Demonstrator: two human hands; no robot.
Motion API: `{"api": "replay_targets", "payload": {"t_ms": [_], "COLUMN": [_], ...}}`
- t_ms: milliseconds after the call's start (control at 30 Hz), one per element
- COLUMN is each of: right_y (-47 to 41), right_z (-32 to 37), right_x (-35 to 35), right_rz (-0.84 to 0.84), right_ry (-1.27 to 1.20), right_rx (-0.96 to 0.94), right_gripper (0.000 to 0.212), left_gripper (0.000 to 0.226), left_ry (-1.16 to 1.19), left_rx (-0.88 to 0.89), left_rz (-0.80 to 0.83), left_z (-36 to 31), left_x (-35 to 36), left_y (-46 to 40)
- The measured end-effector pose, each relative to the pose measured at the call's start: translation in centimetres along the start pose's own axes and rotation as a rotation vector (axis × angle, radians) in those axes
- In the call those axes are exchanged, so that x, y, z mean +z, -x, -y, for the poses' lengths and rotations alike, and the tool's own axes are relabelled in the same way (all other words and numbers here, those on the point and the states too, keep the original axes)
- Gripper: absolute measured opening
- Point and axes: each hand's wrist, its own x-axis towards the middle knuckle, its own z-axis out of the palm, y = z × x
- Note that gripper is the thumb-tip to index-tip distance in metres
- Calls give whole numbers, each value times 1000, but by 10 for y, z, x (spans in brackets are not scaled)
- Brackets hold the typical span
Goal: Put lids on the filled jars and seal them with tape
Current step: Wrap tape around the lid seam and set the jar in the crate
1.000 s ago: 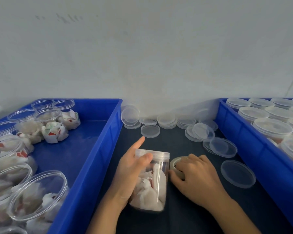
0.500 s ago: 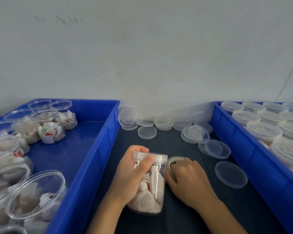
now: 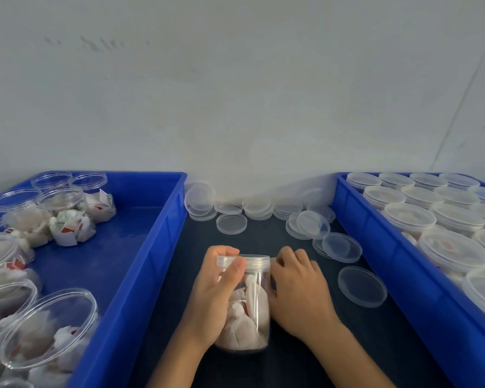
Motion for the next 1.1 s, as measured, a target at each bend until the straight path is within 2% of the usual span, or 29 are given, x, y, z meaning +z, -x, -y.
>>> {"api": "replay_targets", "payload": {"t_ms": [33, 100, 167, 233, 333, 433, 500, 667, 833, 1033, 1100], "right_y": [0, 1, 4, 10, 15, 20, 24, 33, 41, 43, 42], "right_z": [-1, 0, 6, 14, 13, 10, 7, 4, 8, -16, -32], "right_x": [-5, -15, -25, -33, -40, -41, -42, -54, -69, -120, -146], "right_rz": [-57, -132, -62, 43, 53, -15, -31, 31, 25, -137, -185], "right_ry": [-103, -468, -918, -1074, -982, -918, -913, -847, -838, -757, -694], "right_rx": [34, 117, 128, 59, 21, 16, 21, 2, 17, 44, 89], "right_gripper": [32, 32, 37, 39, 42, 47, 51, 64, 62, 56, 63], "left_gripper": [47, 49, 53, 52, 36, 54, 62, 57, 61, 63, 59], "left_ry": [-13, -37, -30, -26, 51, -45, -73, -173, -262, -293, -257], "left_rx": [11, 29, 44, 42, -24, 20, 11, 22, 20, 70, 108], "left_rz": [3, 13, 47, 52, 27, 115, 100, 70, 112, 141, 152], "left_z": [0, 2, 1, -2, -6, -9, -7, -13, -28, -72, -92], "left_x": [-1, -1, 1, 5, 4, 4, 4, 9, 11, 49, 73], "left_y": [0, 2, 5, 3, 1, 12, 20, 29, 41, 29, 20]}}
